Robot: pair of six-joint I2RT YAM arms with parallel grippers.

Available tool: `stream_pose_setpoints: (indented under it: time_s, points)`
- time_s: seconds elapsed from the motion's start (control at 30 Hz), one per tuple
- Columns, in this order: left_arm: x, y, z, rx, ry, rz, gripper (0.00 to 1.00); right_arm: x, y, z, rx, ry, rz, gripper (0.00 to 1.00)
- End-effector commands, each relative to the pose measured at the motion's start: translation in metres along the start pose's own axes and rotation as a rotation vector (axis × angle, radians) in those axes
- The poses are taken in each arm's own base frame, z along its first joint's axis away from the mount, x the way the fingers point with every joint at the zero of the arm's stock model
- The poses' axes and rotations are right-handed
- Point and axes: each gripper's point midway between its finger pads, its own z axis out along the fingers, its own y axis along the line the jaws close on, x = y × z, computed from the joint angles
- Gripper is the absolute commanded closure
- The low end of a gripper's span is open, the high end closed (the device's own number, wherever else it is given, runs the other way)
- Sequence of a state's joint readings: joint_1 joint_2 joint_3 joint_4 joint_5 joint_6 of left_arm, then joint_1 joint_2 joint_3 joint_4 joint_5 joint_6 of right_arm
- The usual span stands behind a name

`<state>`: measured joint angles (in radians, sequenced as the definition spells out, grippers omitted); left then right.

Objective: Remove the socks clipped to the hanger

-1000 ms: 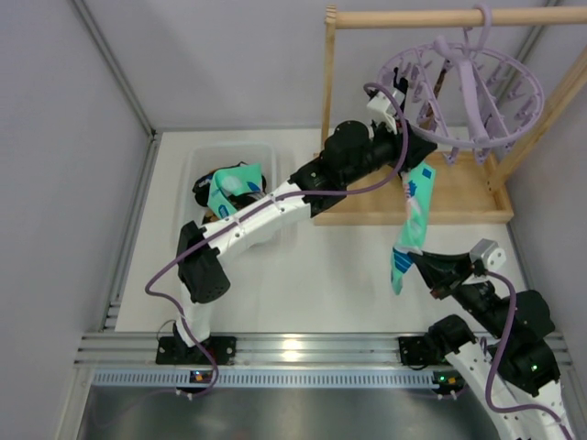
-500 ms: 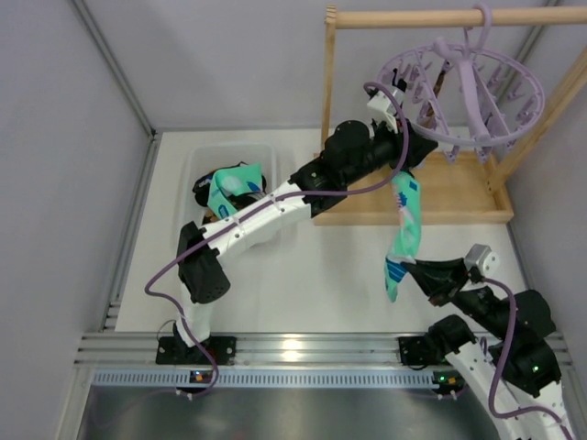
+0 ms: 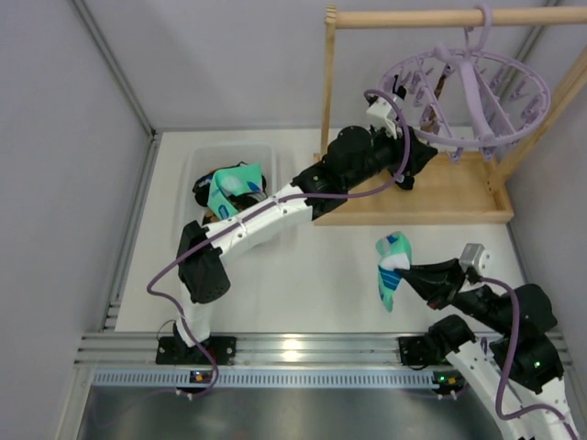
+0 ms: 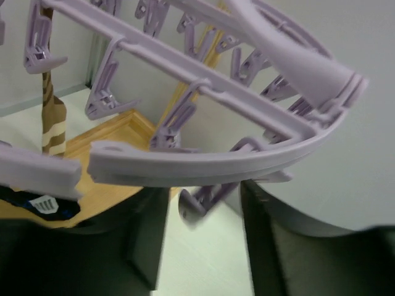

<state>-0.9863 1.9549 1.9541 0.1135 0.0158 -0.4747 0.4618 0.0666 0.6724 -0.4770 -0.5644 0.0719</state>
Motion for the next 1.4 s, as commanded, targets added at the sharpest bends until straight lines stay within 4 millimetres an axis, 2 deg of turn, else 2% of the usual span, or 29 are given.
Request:
stream_pose_setpoints:
  time_s: [0.0, 0.1, 0.13, 0.2, 0.23, 0.3, 0.37, 0.43, 0.47, 0.5, 0.53, 0.57, 0.6, 0.77, 0.87, 0.93, 0.97, 1.0, 1.03, 1.07, 1.1, 1.13, 1.17, 1.2, 1.23, 1.27, 1.3, 1.33, 1.37]
  points:
    - [-0.023, -0.005, -0.011, 0.005, -0.062, 0.018, 0.41, -0.013, -0.029, 0.002, 0.163, -0.061, 0.010, 1.00]
    - [-0.010, 0.006, -0.017, -0.028, -0.035, 0.038, 0.31, -0.011, -0.045, 0.002, 0.246, -0.074, 0.044, 1.00]
    - [-0.013, 0.005, -0.021, -0.028, -0.038, 0.046, 0.27, -0.010, -0.049, 0.003, 0.268, -0.070, 0.052, 1.00]
    - [-0.011, 0.011, -0.029, -0.049, -0.031, 0.063, 0.14, -0.007, -0.057, 0.005, 0.304, -0.056, 0.070, 1.00]
    - [-0.004, 0.016, -0.038, -0.068, -0.014, 0.072, 0.02, -0.005, -0.062, 0.006, 0.325, -0.047, 0.075, 1.00]
    - [-0.005, 0.030, -0.053, -0.138, -0.023, 0.102, 0.02, 0.001, -0.067, 0.012, 0.336, -0.018, 0.097, 1.00]
    - [0.004, 0.051, -0.083, -0.236, 0.003, 0.126, 0.02, 0.005, -0.073, 0.017, 0.356, -0.008, 0.120, 1.00]
    - [0.002, 0.082, -0.117, -0.410, 0.000, 0.163, 0.02, 0.007, -0.079, 0.026, 0.358, -0.008, 0.133, 1.00]
    - [0.013, 0.100, -0.134, -0.493, 0.059, 0.183, 0.02, 0.012, -0.080, 0.030, 0.351, -0.006, 0.151, 1.00]
    - [0.013, 0.118, -0.150, -0.589, 0.066, 0.188, 0.02, 0.018, -0.083, 0.038, 0.344, 0.010, 0.166, 1.00]
    - [0.014, 0.126, -0.166, -0.633, 0.081, 0.187, 0.02, 0.020, -0.080, 0.044, 0.316, 0.015, 0.176, 1.00]
    - [0.013, 0.143, -0.180, -0.693, 0.091, 0.182, 0.02, 0.015, -0.081, 0.051, 0.298, -0.015, 0.181, 1.00]
    - [0.026, 0.161, -0.201, -0.773, 0.151, 0.170, 0.02, 0.022, -0.081, 0.061, 0.268, 0.010, 0.201, 1.00]
    - [0.006, 0.202, -0.282, -0.974, 0.169, 0.099, 0.02, 0.008, -0.085, 0.099, 0.176, -0.045, 0.248, 1.00]
    - [-0.013, 0.211, -0.336, -1.090, 0.178, 0.120, 0.02, -0.002, -0.088, 0.124, 0.135, -0.067, 0.265, 1.00]
    - [-0.028, 0.209, -0.368, -1.144, 0.177, 0.139, 0.02, 0.006, -0.089, 0.145, 0.120, -0.034, 0.272, 1.00]
    - [-0.033, 0.207, -0.378, -1.166, 0.181, 0.160, 0.02, -0.004, -0.087, 0.153, 0.109, -0.046, 0.261, 1.00]
    - [-0.040, 0.204, -0.386, -1.174, 0.172, 0.169, 0.02, 0.007, -0.092, 0.167, 0.127, -0.014, 0.272, 1.00]
    - [-0.042, 0.199, -0.399, -1.186, 0.181, 0.177, 0.02, 0.006, -0.090, 0.175, 0.120, -0.011, 0.268, 1.00]
    - [-0.046, 0.197, -0.405, -1.196, 0.177, 0.188, 0.02, -0.006, -0.081, 0.187, 0.086, -0.024, 0.261, 1.00]
    - [-0.053, 0.191, -0.415, -1.197, 0.152, 0.190, 0.02, 0.006, -0.083, 0.202, 0.088, 0.012, 0.269, 1.00]
    - [-0.055, 0.189, -0.421, -1.204, 0.152, 0.197, 0.02, 0.005, -0.073, 0.212, 0.058, 0.016, 0.259, 1.00]
    - [-0.055, 0.188, -0.429, -1.215, 0.158, 0.212, 0.02, -0.009, -0.070, 0.223, 0.045, -0.006, 0.248, 1.00]
    - [-0.061, 0.186, -0.440, -1.239, 0.133, 0.228, 0.02, 0.005, -0.070, 0.238, 0.043, 0.032, 0.254, 1.00]
    - [-0.064, 0.186, -0.446, -1.252, 0.125, 0.243, 0.02, 0.003, -0.059, 0.249, 0.013, 0.036, 0.244, 1.00]
    - [-0.067, 0.186, -0.454, -1.275, 0.113, 0.264, 0.02, -0.013, -0.054, 0.261, -0.007, 0.009, 0.230, 1.00]
    - [-0.073, 0.185, -0.464, -1.305, 0.078, 0.277, 0.02, 0.002, -0.052, 0.277, -0.017, 0.047, 0.236, 1.00]
    - [-0.076, 0.184, -0.469, -1.317, 0.065, 0.286, 0.02, 0.002, -0.041, 0.289, -0.049, 0.052, 0.227, 1.00]
    - [-0.079, 0.184, -0.475, -1.334, 0.047, 0.292, 0.02, -0.017, -0.037, 0.302, -0.071, 0.020, 0.211, 1.00]
